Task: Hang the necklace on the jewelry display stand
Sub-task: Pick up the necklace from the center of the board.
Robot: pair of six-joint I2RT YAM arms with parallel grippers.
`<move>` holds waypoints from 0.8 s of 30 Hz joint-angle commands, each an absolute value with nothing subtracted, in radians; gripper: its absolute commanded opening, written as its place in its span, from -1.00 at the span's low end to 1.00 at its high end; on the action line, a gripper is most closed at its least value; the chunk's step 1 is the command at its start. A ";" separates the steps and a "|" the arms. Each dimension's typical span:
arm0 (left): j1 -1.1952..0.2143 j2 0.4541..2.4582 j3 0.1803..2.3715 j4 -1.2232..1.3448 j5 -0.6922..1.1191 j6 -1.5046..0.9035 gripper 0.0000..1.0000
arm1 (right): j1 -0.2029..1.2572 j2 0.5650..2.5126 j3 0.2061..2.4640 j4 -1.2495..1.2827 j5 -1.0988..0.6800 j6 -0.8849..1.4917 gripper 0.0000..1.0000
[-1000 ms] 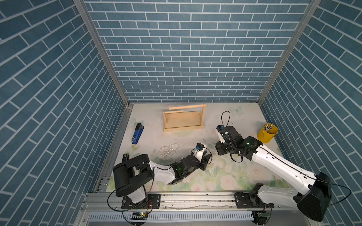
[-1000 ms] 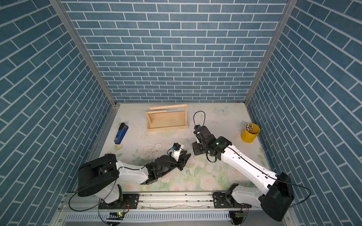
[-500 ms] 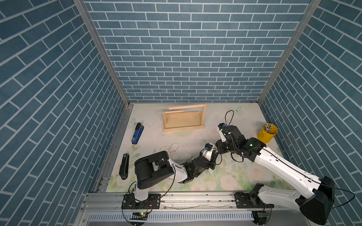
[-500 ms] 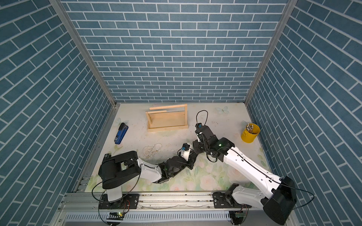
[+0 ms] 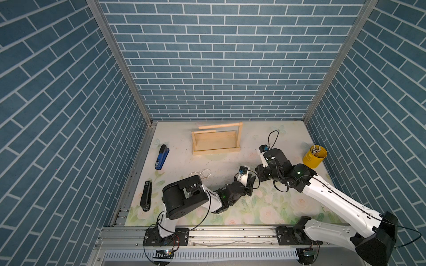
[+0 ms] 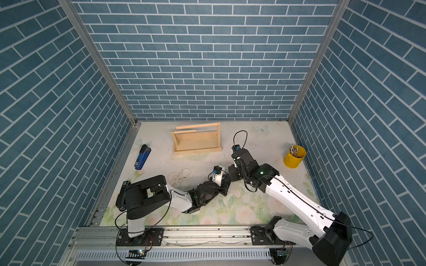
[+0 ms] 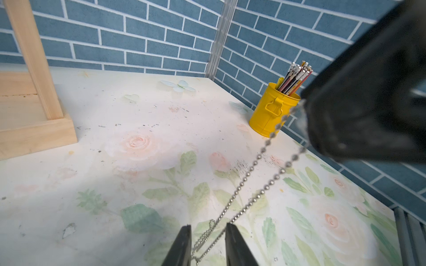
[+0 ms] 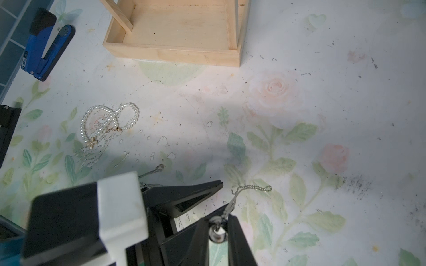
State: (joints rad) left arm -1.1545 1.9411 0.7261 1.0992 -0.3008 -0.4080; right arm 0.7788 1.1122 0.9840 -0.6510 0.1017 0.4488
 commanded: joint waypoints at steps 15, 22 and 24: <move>-1.118 1.978 0.767 1.129 -0.242 -0.413 -0.50 | 0.783 1.095 0.979 -0.645 0.136 0.471 -1.00; -1.097 1.967 0.768 1.127 -0.227 -0.403 -0.65 | 0.783 1.094 0.979 -0.643 0.140 0.471 -1.00; -1.092 1.966 0.771 1.125 -0.219 -0.398 -0.67 | 0.782 1.096 0.982 -0.643 0.137 0.471 -1.00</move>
State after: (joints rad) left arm -1.1019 1.9602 0.7544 1.1198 -0.2379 -0.4107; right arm 0.7788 1.1122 0.9840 -0.6506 0.1200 0.4484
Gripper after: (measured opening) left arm 0.170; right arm 0.151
